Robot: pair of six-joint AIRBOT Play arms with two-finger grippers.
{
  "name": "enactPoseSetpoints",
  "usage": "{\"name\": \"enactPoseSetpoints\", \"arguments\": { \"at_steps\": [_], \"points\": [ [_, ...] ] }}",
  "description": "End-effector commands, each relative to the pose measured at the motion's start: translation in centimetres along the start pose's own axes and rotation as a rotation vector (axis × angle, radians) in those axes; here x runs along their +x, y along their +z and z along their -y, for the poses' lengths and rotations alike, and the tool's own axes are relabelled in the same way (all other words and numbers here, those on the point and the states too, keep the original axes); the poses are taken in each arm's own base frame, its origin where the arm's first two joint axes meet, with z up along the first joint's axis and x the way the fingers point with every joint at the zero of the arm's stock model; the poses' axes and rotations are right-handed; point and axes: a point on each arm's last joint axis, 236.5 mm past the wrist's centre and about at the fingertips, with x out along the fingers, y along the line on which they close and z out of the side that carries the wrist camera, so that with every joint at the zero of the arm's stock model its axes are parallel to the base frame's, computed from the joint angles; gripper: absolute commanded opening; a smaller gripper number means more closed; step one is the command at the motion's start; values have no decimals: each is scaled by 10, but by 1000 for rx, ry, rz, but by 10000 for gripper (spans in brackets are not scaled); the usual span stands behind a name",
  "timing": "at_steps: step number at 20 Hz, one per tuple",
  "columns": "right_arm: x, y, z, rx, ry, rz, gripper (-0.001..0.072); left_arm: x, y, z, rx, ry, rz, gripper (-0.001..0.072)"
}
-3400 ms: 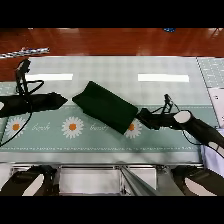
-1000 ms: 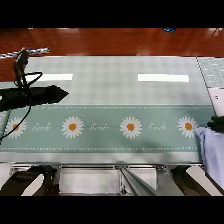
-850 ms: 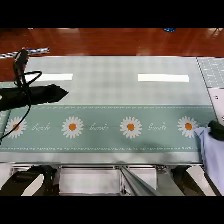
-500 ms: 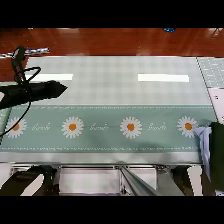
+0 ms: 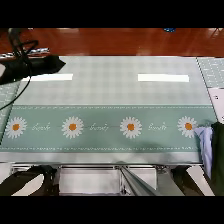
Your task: Fold the shirts.
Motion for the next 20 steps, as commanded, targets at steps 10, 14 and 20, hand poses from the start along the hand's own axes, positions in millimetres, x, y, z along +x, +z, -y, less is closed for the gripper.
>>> {"name": "enactPoseSetpoints", "arguments": {
  "at_steps": [10,14,20],
  "points": [
    [121,-186,-360,-1199,168,-19,20,28,1,-27,167,184,-353,18],
    [189,-210,-289,-1201,-40,-229,20,51,-82,-67,53,263,-531,20],
    [182,-207,-289,-1227,-33,-216,21,49,-106,-74,35,273,-604,20]
  ]
}}
